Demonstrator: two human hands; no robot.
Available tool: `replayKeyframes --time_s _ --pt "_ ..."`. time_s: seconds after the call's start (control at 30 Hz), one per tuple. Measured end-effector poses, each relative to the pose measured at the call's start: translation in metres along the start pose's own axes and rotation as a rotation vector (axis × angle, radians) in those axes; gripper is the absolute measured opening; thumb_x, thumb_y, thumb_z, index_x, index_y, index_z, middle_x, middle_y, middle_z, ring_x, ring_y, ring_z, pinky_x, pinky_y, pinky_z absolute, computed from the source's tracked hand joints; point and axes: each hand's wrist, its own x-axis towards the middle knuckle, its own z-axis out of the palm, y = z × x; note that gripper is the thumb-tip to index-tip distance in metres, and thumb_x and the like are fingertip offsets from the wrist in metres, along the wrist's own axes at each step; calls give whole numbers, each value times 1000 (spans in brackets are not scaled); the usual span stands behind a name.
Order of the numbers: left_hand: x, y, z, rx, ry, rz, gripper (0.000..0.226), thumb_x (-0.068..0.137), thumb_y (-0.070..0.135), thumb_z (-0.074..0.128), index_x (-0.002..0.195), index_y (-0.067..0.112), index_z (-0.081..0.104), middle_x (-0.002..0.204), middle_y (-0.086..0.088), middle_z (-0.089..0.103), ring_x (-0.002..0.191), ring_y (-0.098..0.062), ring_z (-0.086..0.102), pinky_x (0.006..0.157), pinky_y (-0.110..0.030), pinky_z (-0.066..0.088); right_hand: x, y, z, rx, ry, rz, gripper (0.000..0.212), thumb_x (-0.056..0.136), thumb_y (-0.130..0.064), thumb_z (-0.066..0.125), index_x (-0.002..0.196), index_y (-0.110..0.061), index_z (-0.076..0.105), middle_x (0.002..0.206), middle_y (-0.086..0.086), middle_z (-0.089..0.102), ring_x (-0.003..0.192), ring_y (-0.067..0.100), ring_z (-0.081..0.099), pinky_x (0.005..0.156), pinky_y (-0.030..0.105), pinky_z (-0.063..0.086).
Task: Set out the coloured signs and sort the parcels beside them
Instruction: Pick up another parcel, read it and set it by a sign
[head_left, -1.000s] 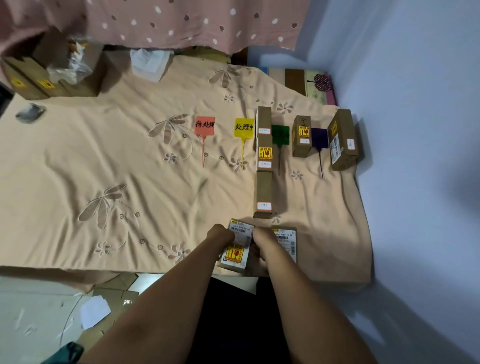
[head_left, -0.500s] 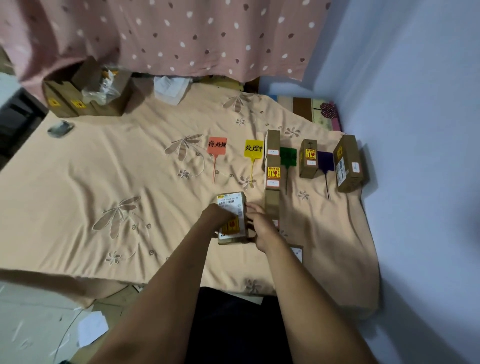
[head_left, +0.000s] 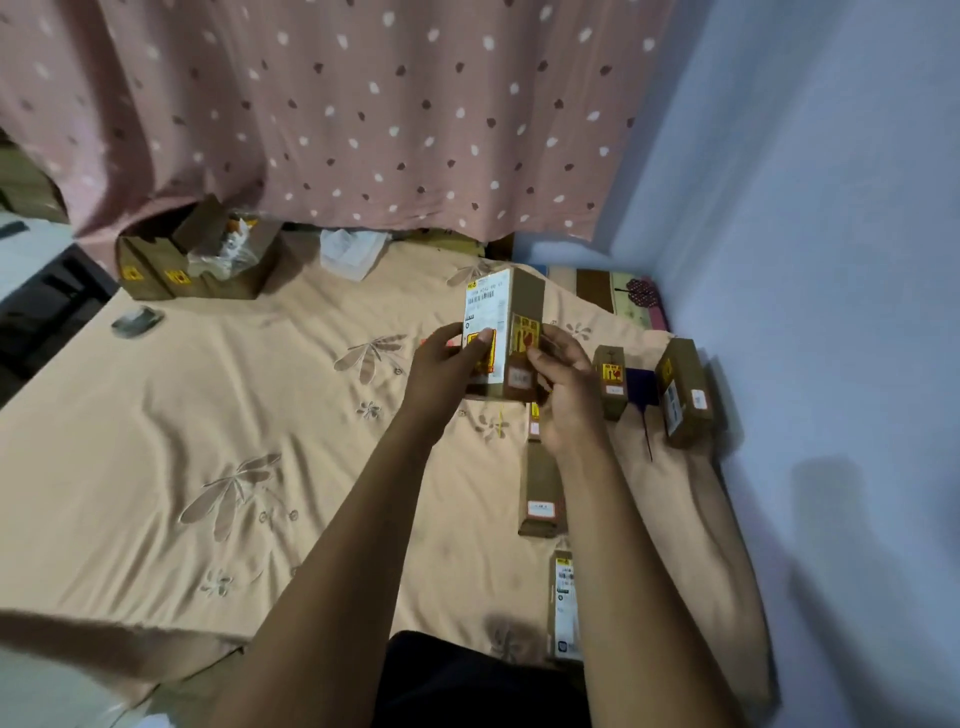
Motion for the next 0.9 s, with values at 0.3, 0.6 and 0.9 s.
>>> replayKeyframes --time_s 0.3,0.6,0.9 --pt "-11 65 14 -41 -143 112 37 103 46 52 120 19 71 110 -11 75 98 -26 75 71 -32 57 -20 -68 17 -47 -136 -215 32 95 -4 64 126 -3 63 117 16 73 102 29 73 81 41 61" --pt "-15 86 21 -22 -214 147 34 97 39 63 124 18 68 109 -5 77 93 -19 76 68 -25 56 -26 -82 15 -61 -214 -222 45 92 -15 66 136 -11 57 129 11 69 116 32 69 88 45 58" --pt "-18 93 27 -3 -219 190 45 91 45 61 126 17 69 112 -6 76 98 -22 76 71 -27 58 -28 -90 11 -6 -232 -193 54 86 -17 65 138 -15 55 121 8 72 109 30 71 83 42 58"
